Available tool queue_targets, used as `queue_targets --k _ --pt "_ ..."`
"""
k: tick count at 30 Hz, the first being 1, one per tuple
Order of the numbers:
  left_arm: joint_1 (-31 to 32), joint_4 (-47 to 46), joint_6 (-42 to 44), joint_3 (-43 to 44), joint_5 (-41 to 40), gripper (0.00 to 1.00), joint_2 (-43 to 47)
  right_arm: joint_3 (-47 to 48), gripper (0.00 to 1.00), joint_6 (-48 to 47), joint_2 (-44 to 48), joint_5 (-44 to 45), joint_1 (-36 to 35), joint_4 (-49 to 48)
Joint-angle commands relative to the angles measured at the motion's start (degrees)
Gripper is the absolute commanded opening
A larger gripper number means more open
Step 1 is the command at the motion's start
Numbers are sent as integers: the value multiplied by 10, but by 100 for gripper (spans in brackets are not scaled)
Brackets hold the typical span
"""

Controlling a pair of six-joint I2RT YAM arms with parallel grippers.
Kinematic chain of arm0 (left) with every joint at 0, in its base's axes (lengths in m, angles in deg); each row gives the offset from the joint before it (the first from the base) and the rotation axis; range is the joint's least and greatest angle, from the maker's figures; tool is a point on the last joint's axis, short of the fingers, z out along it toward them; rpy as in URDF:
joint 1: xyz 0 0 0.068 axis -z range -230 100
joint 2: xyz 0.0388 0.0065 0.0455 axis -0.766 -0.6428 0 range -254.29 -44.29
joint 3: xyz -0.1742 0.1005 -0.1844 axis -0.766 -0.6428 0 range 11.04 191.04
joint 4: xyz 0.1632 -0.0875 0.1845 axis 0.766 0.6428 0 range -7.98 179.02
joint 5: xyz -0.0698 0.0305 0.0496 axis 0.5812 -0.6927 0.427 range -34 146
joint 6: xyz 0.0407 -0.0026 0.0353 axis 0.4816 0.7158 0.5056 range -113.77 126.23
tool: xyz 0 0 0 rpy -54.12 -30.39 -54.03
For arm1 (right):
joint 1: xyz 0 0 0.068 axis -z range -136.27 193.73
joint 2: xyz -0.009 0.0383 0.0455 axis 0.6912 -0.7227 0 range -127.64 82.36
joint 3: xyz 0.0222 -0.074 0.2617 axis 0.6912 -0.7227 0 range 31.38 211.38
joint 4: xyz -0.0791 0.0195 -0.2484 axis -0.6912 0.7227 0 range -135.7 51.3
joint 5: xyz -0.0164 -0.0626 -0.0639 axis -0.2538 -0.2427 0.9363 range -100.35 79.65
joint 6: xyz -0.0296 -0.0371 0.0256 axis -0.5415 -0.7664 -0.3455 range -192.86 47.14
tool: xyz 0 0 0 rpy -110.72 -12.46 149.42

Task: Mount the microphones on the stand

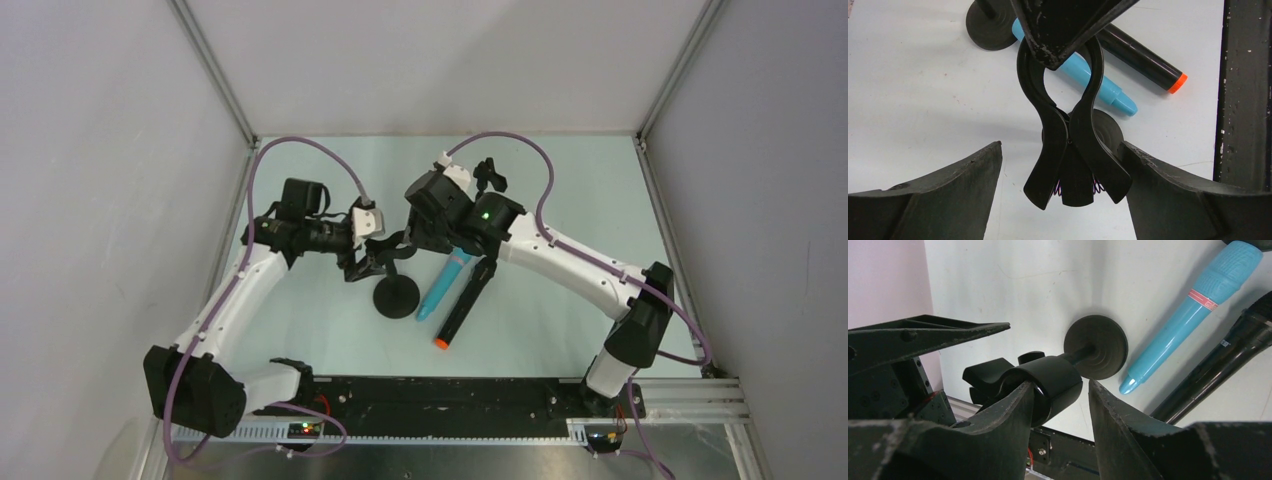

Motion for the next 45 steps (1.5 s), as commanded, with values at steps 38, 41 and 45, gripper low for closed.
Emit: queue_targets --k 38,41,45 --pt "15 -14 -36 -13 -73 99 55 24 37 -47 -28 -13 28 -12" --pt "-16 -7 -45 -4 -57 100 69 24 36 -51 -28 -11 28 -14" --pt "-64 -5 -35 -5 -28 100 104 28 31 -66 -30 -10 31 -19"
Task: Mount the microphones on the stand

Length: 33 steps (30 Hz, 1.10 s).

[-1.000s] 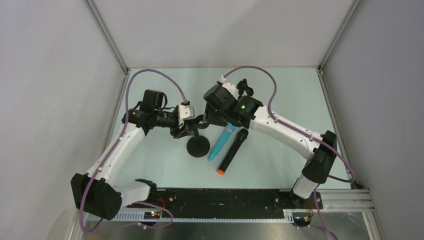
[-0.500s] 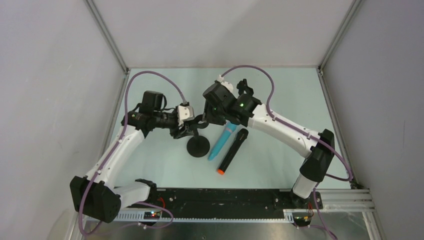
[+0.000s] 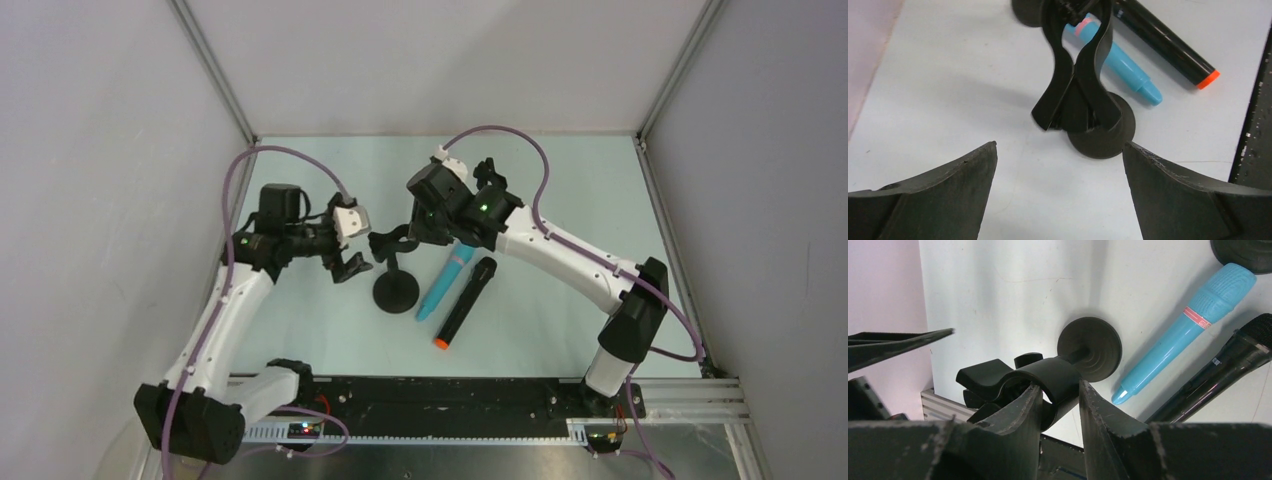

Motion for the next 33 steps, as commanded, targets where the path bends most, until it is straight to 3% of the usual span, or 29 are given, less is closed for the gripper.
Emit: queue_targets --k 1,6,8,16,21,26,33 --pt "-45 3 9 11 32 100 47 25 29 -21 -13 16 9 -11" --pt "-111 4 -3 30 74 100 35 73 12 -83 -38 -29 24 -27" --pt "-140 5 -8 39 85 100 17 117 10 -120 -59 -53 24 -25" --pt "-175 7 18 7 131 100 -5 318 9 -288 -198 -195 19 64" --pt "-199 43 100 -3 174 100 -26 321 12 -364 -211 -278 36 54" --pt "-226 165 230 58 175 100 -84 365 11 -423 -227 -320 69 88" --pt "-266 174 250 92 204 100 -147 390 14 -501 -222 -406 77 113"
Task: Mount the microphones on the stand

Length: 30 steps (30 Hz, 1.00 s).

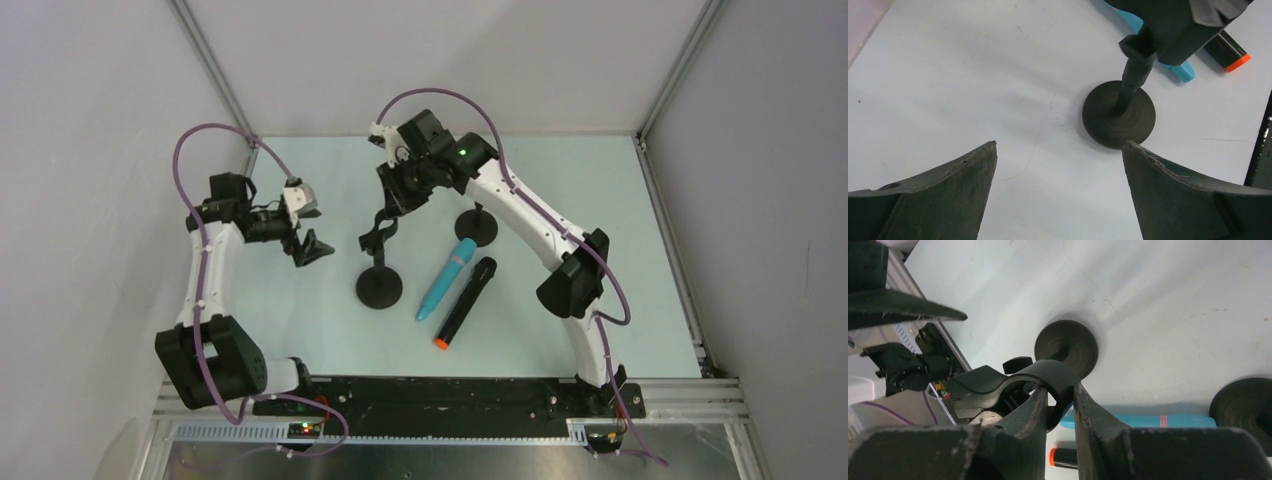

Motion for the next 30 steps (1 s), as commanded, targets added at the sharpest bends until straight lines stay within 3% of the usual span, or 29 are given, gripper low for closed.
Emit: queue_targets --k 1,9,16,24,30 --pt "-8 27 52 9 60 100 -15 47 14 -74 11 -101 -7 5" --pt "52 27 48 -54 96 100 -1 76 20 -138 -6 -127 -51 37" --pt "87 28 40 -70 116 100 13 68 27 -189 -23 -96 -83 55" --pt "102 28 43 -95 112 100 18 42 26 -283 -3 31 -123 28" --pt "103 28 31 -86 107 100 13 66 24 -308 0 14 -107 30"
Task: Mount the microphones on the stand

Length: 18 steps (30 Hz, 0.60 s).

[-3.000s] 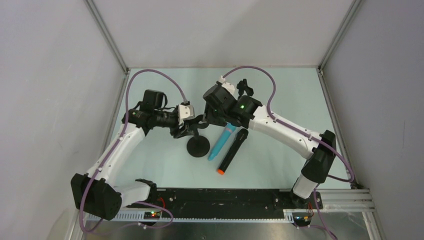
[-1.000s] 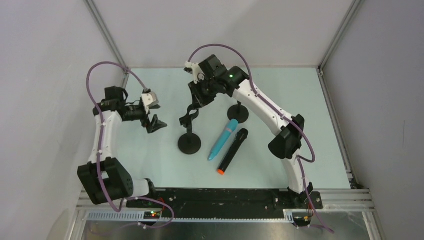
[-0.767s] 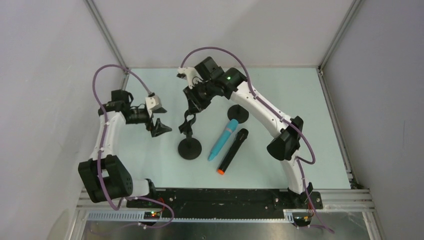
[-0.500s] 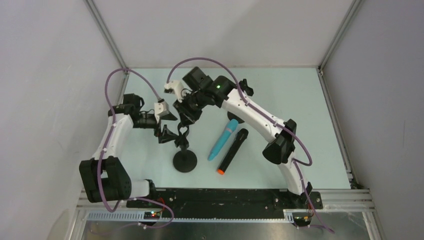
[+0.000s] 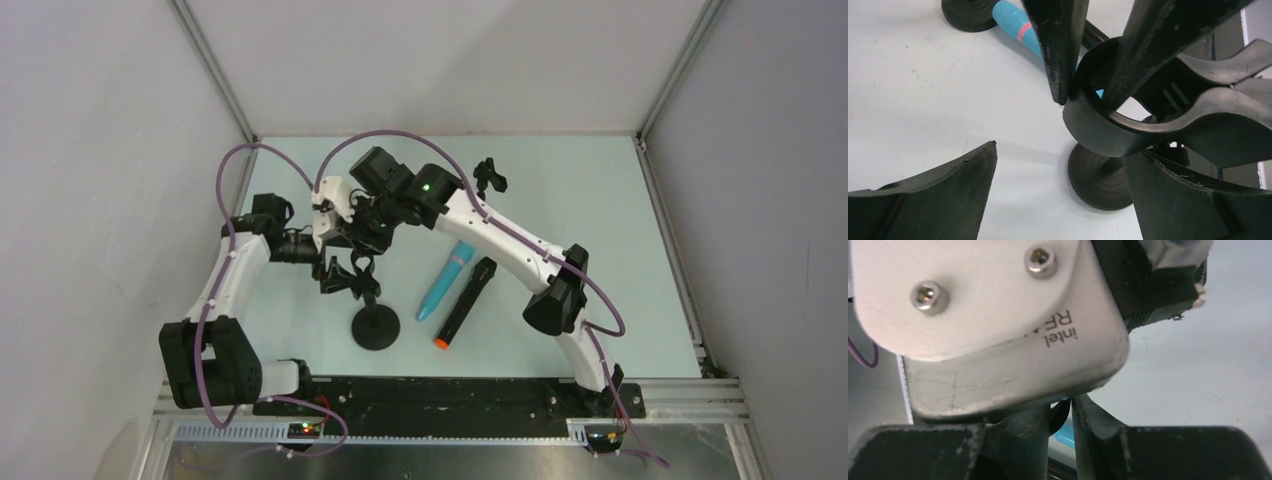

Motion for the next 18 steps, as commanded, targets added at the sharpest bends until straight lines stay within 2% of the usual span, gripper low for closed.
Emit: queue_targets --k 1,8,18 --pt "7 2 -1 8 19 100 12 21 23 -52 19 27 14 -9" --pt "7 2 -4 15 15 100 6 13 21 -64 28 52 15 -15" --pt "6 3 -34 51 26 100 11 -8 19 -92 57 128 -37 -26"
